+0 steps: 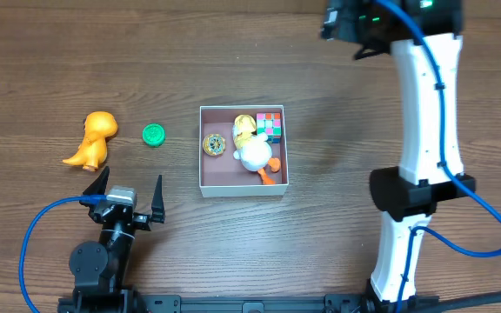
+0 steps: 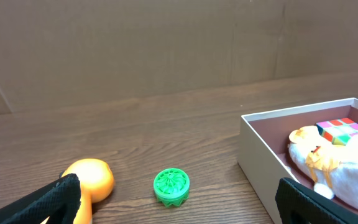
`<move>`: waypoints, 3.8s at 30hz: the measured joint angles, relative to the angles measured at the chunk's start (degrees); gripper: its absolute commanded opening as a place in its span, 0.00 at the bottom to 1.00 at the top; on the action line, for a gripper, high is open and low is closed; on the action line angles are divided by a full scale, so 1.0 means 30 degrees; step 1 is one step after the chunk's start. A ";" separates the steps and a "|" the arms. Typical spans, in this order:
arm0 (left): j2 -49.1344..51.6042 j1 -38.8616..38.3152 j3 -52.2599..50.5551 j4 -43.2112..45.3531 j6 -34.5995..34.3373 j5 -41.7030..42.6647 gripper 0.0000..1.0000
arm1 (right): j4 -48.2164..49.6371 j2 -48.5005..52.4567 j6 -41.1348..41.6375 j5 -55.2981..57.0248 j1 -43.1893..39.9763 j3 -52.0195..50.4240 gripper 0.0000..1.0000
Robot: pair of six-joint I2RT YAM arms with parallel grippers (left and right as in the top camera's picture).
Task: Pack container
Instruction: 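Withdraw the right arm up and to the right of the box, then move the left gripper over the green lattice ball and lower it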
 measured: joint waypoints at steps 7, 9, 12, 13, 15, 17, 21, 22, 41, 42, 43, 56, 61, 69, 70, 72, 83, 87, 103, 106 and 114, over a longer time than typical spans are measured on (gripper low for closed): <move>0.0000 0.0000 0.0000 0.0000 0.0000 0.0000 1.00 | -0.0022 -0.0022 -0.0007 0.0204 -0.2973 -0.0794 1.00; 0.0000 0.0000 0.0000 0.0000 0.0000 0.0000 1.00 | 0.0036 -0.0044 -0.0015 0.0240 -0.3657 -0.1749 1.00; 0.0000 0.0000 0.0000 0.0000 0.0000 0.0000 1.00 | 0.0022 -0.0051 0.0000 0.0262 -0.4590 -0.3548 1.00; 0.0000 0.0000 0.0000 0.0000 0.0000 0.0000 1.00 | -0.0015 -0.0051 0.0000 0.0270 -0.4903 -0.4204 1.00; 0.0000 0.0000 0.0000 0.0000 0.0000 0.0000 1.00 | -0.0029 -0.0051 0.0000 0.0270 -0.5450 -0.5268 1.00; 0.0000 0.0000 0.0000 -0.0007 0.0000 -0.0007 1.00 | -0.0015 -0.0051 0.0007 0.0291 -0.5792 -0.5872 1.00; 0.0000 0.0000 0.0000 0.0000 0.0000 -0.0430 1.00 | -0.0036 -0.0051 0.0000 0.0328 -0.6156 -0.6579 1.00; 0.0000 0.0000 0.0000 0.0000 0.0000 -0.0525 1.00 | -0.0022 -0.0051 0.0000 0.0328 -0.6171 -0.6594 1.00; 0.0481 0.0000 0.3468 -0.2084 -0.3971 0.2062 1.00 | 0.0007 -0.0051 0.0007 0.0321 -0.6193 -0.6594 1.00; 0.0882 0.0000 0.4590 -0.2812 -0.3555 0.1938 1.00 | 0.0007 -0.0051 -0.0007 0.0328 -0.6193 -0.6594 1.00; 0.1603 0.0000 0.6207 -0.3650 -0.3002 0.1792 1.00 | 0.0007 -0.0051 0.0000 0.0328 -0.6186 -0.6594 1.00; 1.5875 0.0000 2.1187 -1.5402 0.0474 0.1668 1.00 | 0.0095 -0.0051 -0.0007 0.0328 -0.6186 -0.6601 1.00; 2.0334 0.0000 2.4072 -1.8017 0.0954 0.1654 1.00 | 0.0087 -0.0051 0.0000 0.0335 -0.6186 -0.6601 1.00; 2.8072 -0.0015 3.2640 -2.4101 0.1013 -0.0831 1.00 | 0.0124 -0.0051 0.0007 0.0335 -0.6186 -0.6601 1.00; 2.8552 -0.0015 3.2756 -2.4370 0.1020 -0.0831 1.00 | 0.0138 -0.0051 0.0007 0.0335 -0.6186 -0.6601 1.00; 2.9769 -0.0022 3.2771 -2.4778 0.1005 -0.0962 1.00 | 0.0153 -0.0051 -0.0007 0.0335 -0.6193 -0.6601 1.00; 3.5408 -0.0022 3.2822 -2.4509 -0.1005 -0.1472 1.00 | 0.0350 -0.0051 0.0007 0.0335 -0.6193 -0.6601 1.00; 3.6800 -0.0022 3.2829 -2.5347 -0.2025 -0.1209 1.00 | 0.0357 -0.0051 0.0000 0.0328 -0.6193 -0.6601 1.00; 3.8191 -0.2120 3.2829 -2.3941 -0.4116 -0.4116 1.00 | 0.0364 -0.0051 0.0000 0.0328 -0.6186 -0.6601 1.00; 3.8206 -0.2127 3.2829 -2.3263 -0.4248 -0.4000 1.00 | 0.0364 -0.0051 0.0007 0.0328 -0.6193 -0.6601 1.00; 3.8337 -0.2098 3.2829 -2.2491 -0.4444 -0.3796 1.00 | 0.0357 -0.0051 0.0007 0.0328 -0.6186 -0.6601 1.00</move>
